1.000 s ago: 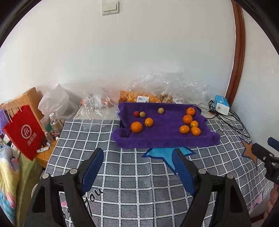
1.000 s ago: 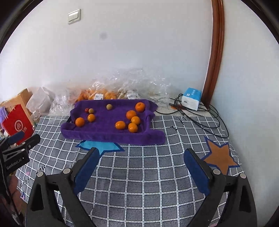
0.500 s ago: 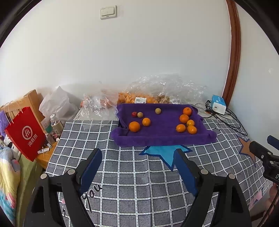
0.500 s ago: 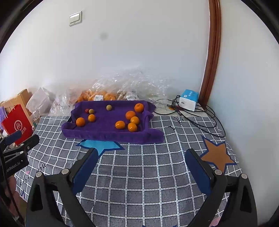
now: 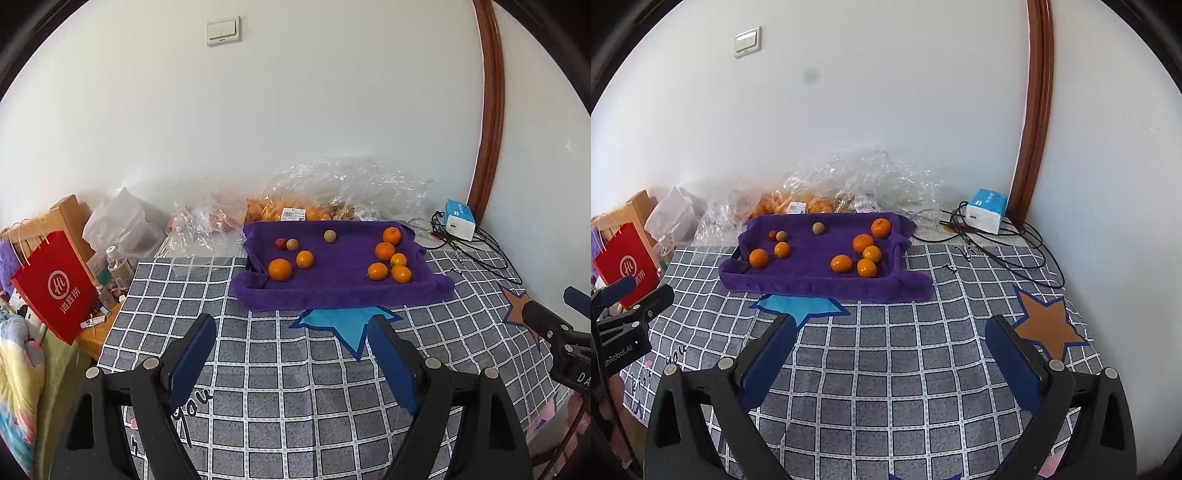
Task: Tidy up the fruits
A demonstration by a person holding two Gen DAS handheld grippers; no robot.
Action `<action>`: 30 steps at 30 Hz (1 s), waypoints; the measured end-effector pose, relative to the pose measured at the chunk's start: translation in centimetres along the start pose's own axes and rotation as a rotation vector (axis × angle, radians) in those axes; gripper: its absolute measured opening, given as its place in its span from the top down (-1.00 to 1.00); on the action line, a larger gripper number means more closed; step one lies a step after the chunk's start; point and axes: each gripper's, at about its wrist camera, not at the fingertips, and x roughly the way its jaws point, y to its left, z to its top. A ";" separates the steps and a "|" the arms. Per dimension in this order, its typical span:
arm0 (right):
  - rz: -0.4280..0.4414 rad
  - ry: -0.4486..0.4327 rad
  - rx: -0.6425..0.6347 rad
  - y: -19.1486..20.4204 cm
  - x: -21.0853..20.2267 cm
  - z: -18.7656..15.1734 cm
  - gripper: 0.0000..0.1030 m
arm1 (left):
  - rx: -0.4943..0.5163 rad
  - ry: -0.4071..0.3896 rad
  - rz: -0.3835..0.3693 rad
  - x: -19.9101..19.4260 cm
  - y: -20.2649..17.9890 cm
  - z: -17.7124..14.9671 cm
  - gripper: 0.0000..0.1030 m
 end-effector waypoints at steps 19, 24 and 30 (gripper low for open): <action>0.009 -0.013 0.006 0.3 -0.5 -0.1 -0.96 | -0.007 -0.003 -0.016 -0.2 0.0 -0.1 -0.62; 0.009 -0.016 0.013 0.2 -0.6 -0.1 -0.96 | -0.013 -0.005 -0.022 -0.1 0.2 0.0 -0.62; 0.009 -0.019 0.009 0.2 -0.6 0.0 -0.96 | -0.012 -0.004 -0.023 0.0 0.3 0.0 -0.62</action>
